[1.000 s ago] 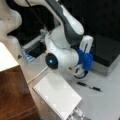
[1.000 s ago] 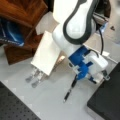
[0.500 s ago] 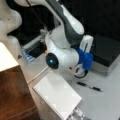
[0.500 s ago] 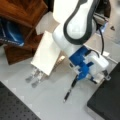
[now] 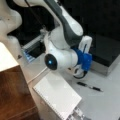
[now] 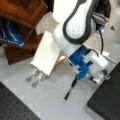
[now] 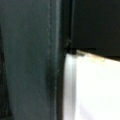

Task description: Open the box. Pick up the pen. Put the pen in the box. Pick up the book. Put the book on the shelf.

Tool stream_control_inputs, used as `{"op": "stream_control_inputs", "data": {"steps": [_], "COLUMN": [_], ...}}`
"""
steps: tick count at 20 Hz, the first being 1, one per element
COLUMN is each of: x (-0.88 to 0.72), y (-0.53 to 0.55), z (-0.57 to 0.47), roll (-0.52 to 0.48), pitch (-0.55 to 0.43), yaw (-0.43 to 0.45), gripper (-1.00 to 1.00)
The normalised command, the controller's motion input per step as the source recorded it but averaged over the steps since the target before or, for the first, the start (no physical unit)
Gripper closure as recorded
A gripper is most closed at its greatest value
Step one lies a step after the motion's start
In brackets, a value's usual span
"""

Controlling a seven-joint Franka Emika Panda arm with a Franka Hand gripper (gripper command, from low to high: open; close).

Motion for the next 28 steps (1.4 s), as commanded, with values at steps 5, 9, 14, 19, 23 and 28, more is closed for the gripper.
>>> {"op": "stream_control_inputs", "data": {"steps": [5, 9, 14, 19, 23, 28], "x": [-0.18, -0.19, -0.18, -0.18, -0.21, -0.21], "y": [-0.08, -0.09, -0.02, 0.02, 0.01, 0.01], "z": [-0.04, -0.01, -0.05, -0.07, -0.06, -0.04], "roll": [0.010, -0.011, -0.033, -0.031, -0.023, -0.025], "pitch": [-0.103, -0.091, -0.118, -0.134, -0.123, -0.131], "yaw": [0.079, 0.081, 0.068, 0.054, 0.046, 0.040], "gripper": [-1.00, -1.00, -1.00, -1.00, -1.00, 1.00]}}
